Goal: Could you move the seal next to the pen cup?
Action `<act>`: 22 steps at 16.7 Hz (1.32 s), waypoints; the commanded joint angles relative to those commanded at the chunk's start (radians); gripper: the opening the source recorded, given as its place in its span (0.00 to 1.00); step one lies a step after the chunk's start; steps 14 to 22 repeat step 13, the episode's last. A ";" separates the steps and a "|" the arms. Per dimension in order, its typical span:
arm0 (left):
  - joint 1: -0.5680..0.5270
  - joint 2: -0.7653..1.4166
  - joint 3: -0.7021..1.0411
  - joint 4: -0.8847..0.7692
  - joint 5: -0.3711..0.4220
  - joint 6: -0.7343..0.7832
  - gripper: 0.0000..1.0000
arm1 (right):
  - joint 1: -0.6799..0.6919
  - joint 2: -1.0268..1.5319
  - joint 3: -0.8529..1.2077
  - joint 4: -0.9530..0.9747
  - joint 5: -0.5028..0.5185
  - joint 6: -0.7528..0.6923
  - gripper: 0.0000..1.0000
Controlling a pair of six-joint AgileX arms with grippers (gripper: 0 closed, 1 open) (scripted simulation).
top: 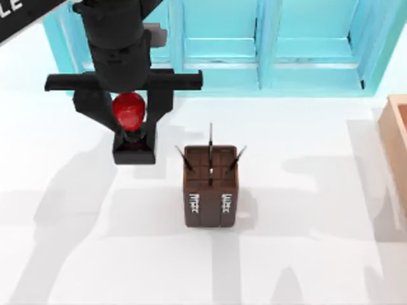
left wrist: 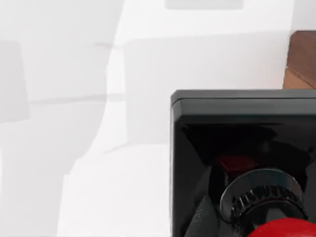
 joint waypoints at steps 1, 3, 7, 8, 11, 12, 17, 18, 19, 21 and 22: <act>0.000 0.000 0.000 0.000 0.000 0.000 0.53 | 0.000 0.000 0.000 0.000 0.000 0.000 1.00; 0.000 0.000 0.000 0.000 0.000 0.000 0.68 | 0.000 0.000 0.000 0.000 0.000 0.000 1.00; 0.000 0.000 0.000 0.000 0.000 0.000 0.98 | 0.000 0.000 0.000 0.000 0.000 0.000 1.00; 0.000 0.000 0.000 0.000 0.000 0.000 1.00 | 0.000 0.000 0.000 0.000 0.000 0.000 1.00; 0.000 0.000 0.000 0.000 0.000 0.000 1.00 | 0.000 0.000 0.000 0.000 0.000 0.000 1.00; 0.000 0.000 0.000 0.000 0.000 0.000 1.00 | 0.000 0.000 0.000 0.000 0.000 0.000 1.00; 0.000 0.000 0.000 0.000 0.000 0.000 1.00 | 0.000 0.000 0.000 0.000 0.000 0.000 1.00; 0.000 0.000 0.000 0.000 0.000 0.000 1.00 | 0.000 0.000 0.000 0.000 0.000 0.000 1.00; 0.000 0.000 0.000 0.000 0.000 0.000 1.00 | 0.000 0.000 0.000 0.000 0.000 0.000 1.00; 0.000 0.000 0.000 0.000 0.000 0.000 1.00 | 0.000 0.000 0.000 0.000 0.000 0.000 1.00; 0.000 0.000 0.000 0.000 0.000 0.000 1.00 | 0.000 0.000 0.000 0.000 0.000 0.000 1.00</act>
